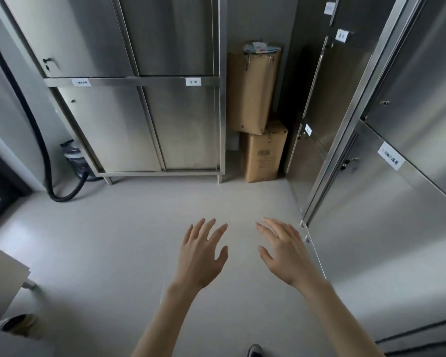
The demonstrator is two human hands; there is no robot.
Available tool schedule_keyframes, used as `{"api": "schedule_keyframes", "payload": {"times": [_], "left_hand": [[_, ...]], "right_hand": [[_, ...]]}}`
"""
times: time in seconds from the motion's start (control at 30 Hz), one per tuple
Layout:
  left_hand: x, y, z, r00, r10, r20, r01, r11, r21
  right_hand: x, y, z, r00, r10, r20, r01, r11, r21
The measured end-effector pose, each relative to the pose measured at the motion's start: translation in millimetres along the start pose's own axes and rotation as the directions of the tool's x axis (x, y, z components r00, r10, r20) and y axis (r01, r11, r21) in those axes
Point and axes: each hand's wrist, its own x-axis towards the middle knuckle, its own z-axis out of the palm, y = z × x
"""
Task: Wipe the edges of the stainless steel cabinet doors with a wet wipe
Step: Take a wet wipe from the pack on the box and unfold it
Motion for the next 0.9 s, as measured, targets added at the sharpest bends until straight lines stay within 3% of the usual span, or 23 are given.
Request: {"api": "schedule_keyframes", "payload": {"times": [0.37,0.73,0.9], "left_hand": [[140.2,43.1,18.7,1.000,-0.007,0.009,0.007,1.000,-0.009],[262.3,18.5,42.2,0.999,0.025,0.036,-0.024,1.000,-0.005],[346.1,-13.1,35.9,0.998,0.053,0.022,-0.053,0.999,0.006]], "right_hand": [[111.5,103.0,-33.5,0.996,-0.056,0.075,0.060,0.996,-0.062],[214.8,156.1,-16.3,0.997,-0.014,0.077,0.018,0.998,-0.054],[294.1,166.9,-17.1,1.000,0.002,0.007,-0.002,0.999,-0.042]]}}
